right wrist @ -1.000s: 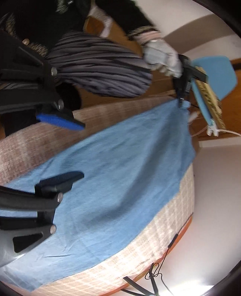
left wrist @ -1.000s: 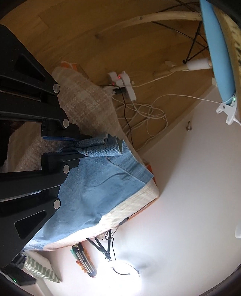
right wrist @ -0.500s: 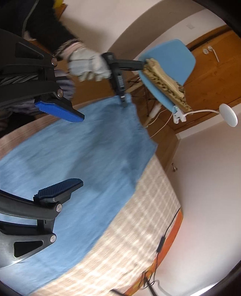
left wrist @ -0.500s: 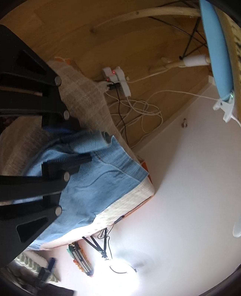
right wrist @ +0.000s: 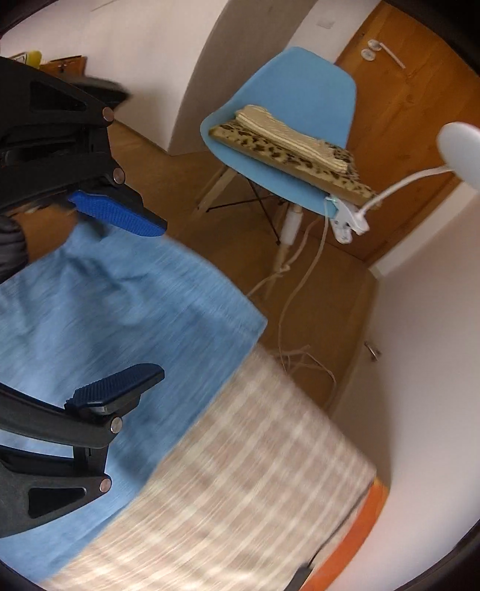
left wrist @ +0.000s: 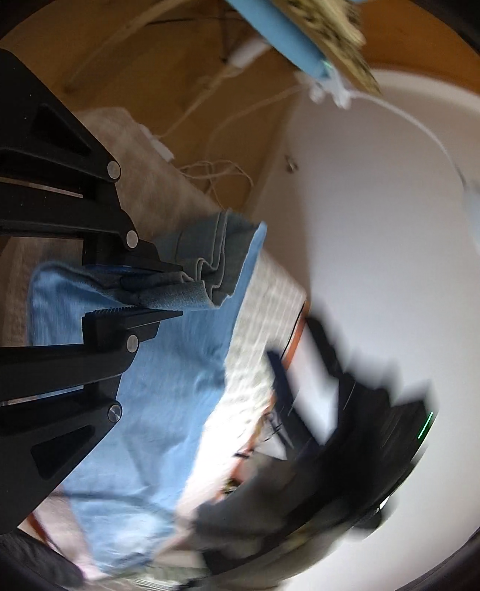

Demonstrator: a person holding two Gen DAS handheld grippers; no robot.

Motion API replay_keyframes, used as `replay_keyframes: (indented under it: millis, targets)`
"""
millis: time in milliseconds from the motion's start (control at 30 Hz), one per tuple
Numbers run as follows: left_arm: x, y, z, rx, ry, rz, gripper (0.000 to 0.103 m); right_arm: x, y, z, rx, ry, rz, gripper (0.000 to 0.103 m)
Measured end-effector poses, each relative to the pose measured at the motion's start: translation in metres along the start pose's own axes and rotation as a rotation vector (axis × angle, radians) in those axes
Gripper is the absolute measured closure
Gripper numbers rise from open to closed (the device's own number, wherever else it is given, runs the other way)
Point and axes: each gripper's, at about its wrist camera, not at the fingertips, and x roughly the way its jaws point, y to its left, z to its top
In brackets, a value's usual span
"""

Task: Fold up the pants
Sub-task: 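Grasp the hem with the right gripper while the left gripper holds it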

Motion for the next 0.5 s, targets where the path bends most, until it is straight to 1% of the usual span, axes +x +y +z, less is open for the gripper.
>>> replay_keyframes:
  millis: [67, 200, 267, 333, 433, 500]
  targets:
    - [0.004, -0.011, -0.001, 0.052, 0.008, -0.005, 0.091, 0.018, 0.008, 0.008, -0.019, 0.041, -0.018, 0.029]
    - [0.010, -0.017, -0.004, 0.067, 0.025, -0.043, 0.091, 0.051, 0.020, 0.014, -0.071, 0.122, -0.080, 0.029]
    - [0.011, -0.021, -0.007, 0.102, 0.036, -0.060, 0.091, 0.067, 0.023, 0.015, -0.094, 0.162, -0.103, 0.029]
    - [0.013, -0.025, -0.009, 0.126, 0.045, -0.068, 0.091, 0.079, 0.023, 0.016, -0.111, 0.188, -0.131, 0.029]
    - [0.013, -0.034, -0.011, 0.196, 0.050, -0.079, 0.091, 0.093, 0.023, 0.018, -0.127, 0.221, -0.168, 0.030]
    - [0.009, -0.040, -0.012, 0.218, 0.053, -0.093, 0.091, 0.102, 0.022, 0.018, -0.135, 0.242, -0.211, 0.030]
